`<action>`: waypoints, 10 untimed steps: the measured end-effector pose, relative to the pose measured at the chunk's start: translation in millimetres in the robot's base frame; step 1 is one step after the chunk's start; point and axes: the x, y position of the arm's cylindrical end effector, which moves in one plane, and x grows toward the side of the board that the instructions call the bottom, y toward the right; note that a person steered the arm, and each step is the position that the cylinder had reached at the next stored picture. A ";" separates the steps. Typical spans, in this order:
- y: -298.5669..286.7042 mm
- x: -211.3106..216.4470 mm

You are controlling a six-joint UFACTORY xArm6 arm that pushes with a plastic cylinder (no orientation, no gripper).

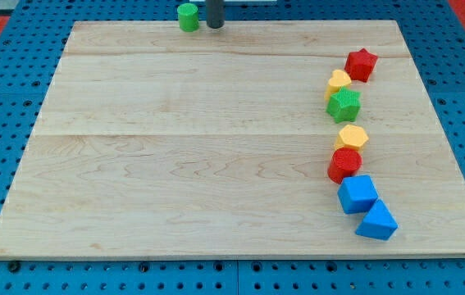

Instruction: Slide the red star slightly towards top left

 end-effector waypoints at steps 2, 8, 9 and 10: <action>6.7 41.6; 392.7 18.2; 387.9 94.4; 336.4 131.2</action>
